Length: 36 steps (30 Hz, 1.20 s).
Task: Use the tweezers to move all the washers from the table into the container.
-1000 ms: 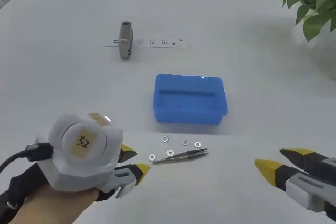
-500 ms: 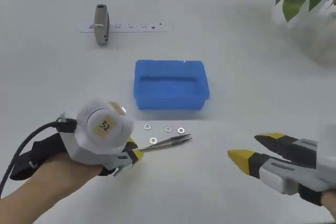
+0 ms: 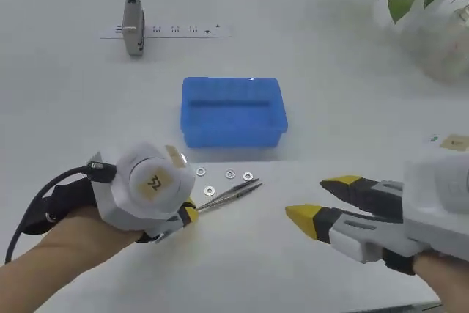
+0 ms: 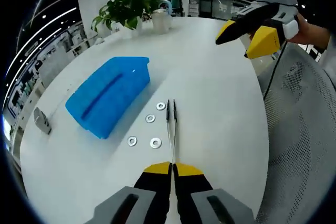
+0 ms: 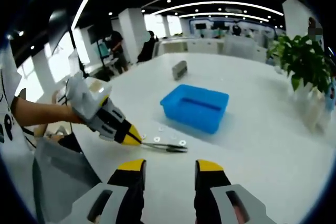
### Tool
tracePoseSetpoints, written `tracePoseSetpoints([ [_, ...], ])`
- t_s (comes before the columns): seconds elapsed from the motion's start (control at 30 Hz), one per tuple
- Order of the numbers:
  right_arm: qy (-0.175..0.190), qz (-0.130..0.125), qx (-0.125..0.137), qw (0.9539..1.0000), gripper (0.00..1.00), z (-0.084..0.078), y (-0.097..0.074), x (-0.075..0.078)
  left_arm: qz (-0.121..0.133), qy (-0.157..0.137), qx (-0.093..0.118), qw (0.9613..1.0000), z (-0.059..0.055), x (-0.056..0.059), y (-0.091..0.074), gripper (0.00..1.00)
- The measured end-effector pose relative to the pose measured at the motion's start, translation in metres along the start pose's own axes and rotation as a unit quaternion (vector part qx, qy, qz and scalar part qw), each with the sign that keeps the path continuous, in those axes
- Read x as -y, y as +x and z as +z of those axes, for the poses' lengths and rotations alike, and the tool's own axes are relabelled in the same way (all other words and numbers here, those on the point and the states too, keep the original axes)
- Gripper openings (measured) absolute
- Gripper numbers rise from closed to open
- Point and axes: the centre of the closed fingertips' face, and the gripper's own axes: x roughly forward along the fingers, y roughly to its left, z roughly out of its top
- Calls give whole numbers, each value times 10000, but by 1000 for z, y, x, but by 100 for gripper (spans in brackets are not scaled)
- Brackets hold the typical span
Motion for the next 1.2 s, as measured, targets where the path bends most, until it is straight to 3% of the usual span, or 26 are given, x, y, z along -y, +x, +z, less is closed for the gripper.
tracePoseSetpoints([
  [0.13, -495, 285, -223, 9981, 31, -3, 15, -13, 102, 102, 185, 9997, 15, 6, -20, 0],
  [0.27, -950, 610, -355, 9930, 31, -3, 30, -25, 165, 115, 338, 9992, 29, 12, -38, 0],
  [0.33, -1226, 857, -458, 9877, 30, -4, 40, -34, 133, 202, 419, 9988, 35, 18, -48, 0],
  [0.43, -1549, 1032, -609, 9806, 27, -6, 49, -41, 99, 275, 487, 9984, 43, 23, -56, 0],
  [0.47, -1770, 1146, -686, 9751, 27, -8, 56, -47, 99, 344, 506, 9981, 45, 25, -59, 0],
  [0.53, -1848, 1291, -712, 9717, 26, -9, 61, -54, 101, 452, 514, 9976, 49, 26, -63, 0],
  [0.63, -2106, 1517, -815, 9623, 25, -14, 71, -64, 72, 617, 523, 9967, 54, 28, -66, 0],
  [0.7, -2311, 1486, -852, 9577, 23, -14, 76, -66, 38, 816, 519, 9953, 56, 29, -69, 0],
  [0.73, -2461, 1479, -846, 9541, 22, -13, 77, -65, 31, 929, 399, 9949, 53, 29, -69, 0],
  [0.77, -2566, 1543, -866, 9502, 20, -14, 78, -67, 1, 936, 409, 9948, 54, 30, -70, 0],
  [0.9, -2609, 1616, -812, 9483, 16, -8, 81, -72, -104, 972, 431, 9943, 57, 32, -70, 0],
  [1.07, -2864, 1678, -790, 9400, 7, -5, 83, -74, -105, 1129, 419, 9927, 63, 35, -73, 0],
  [1.2, -2853, 1787, -791, 9383, 6, -4, 83, -81, -100, 1137, 482, 9923, 67, 35, -76, 0],
])
